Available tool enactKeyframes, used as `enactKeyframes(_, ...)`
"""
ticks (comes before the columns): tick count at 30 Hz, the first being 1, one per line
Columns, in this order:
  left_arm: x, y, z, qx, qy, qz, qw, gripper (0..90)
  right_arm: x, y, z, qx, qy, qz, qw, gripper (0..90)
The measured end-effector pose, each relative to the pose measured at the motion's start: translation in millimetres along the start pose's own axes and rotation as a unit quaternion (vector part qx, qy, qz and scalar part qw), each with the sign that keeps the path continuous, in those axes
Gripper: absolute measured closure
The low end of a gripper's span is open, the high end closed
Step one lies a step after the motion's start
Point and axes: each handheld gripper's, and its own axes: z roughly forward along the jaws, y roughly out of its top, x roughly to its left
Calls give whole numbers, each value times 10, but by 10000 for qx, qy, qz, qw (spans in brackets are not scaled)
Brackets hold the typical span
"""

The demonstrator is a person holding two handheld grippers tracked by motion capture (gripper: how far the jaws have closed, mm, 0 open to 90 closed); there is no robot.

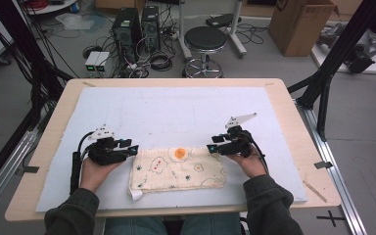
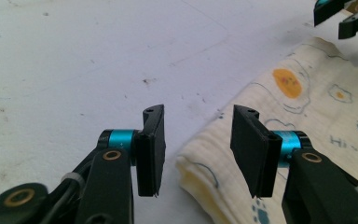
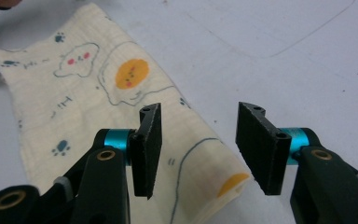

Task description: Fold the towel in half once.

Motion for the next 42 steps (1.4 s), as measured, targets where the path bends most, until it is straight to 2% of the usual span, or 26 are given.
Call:
enactKeyframes(3, 55, -29, 91, 190, -2, -98, 9998, 552, -68, -21, 52, 123, 11, 102, 9999, 522)
enactKeyframes(6, 95, -59, 166, 398, -109, -208, 9989, 551, -133, -52, 70, 85, 33, 249, 9996, 541)
enactKeyframes(10, 101, -82, 221, 560, -105, -247, 9981, 572, -183, -86, 108, 214, 127, 412, 9988, 567)
enactKeyframes(13, 96, -93, 245, 633, -116, -204, 9977, 640, -196, -102, 154, 344, 143, 450, 9983, 602)
enactKeyframes(16, 81, -106, 265, 695, -147, -132, 9974, 736, -199, -121, 205, 541, 162, 442, 9974, 683)
enactKeyframes(19, 67, -110, 267, 726, -132, -25, 9973, 831, -185, -132, 210, 545, 132, 365, 9978, 787)
enactKeyframes(22, 54, -101, 247, 692, -29, 41, 9976, 853, -193, -142, 192, 557, 179, 352, 9977, 843)
enactKeyframes(26, 49, -85, 206, 534, 57, -11, 9986, 858, -171, -134, 136, 527, 55, 317, 9981, 854)
enactKeyframes(30, 23, -77, 206, 496, 177, 52, 9986, 859, -157, -134, 112, 540, -1, 307, 9981, 854)
enactKeyframes(32, 23, -80, 220, 543, 221, 63, 9983, 859, -163, -150, 114, 530, -45, 323, 9981, 853)
enactKeyframes(35, 15, -110, 265, 746, 318, 157, 9966, 859, -176, -184, 138, 541, -57, 349, 9979, 853)
enactKeyframes(39, 13, -115, 269, 696, 321, 81, 9970, 858, -170, -199, 140, 490, -84, 317, 9983, 850)
enactKeyframes(42, 6, -111, 263, 697, 316, 159, 9969, 846, -175, -215, 133, 455, -62, 381, 9982, 816)
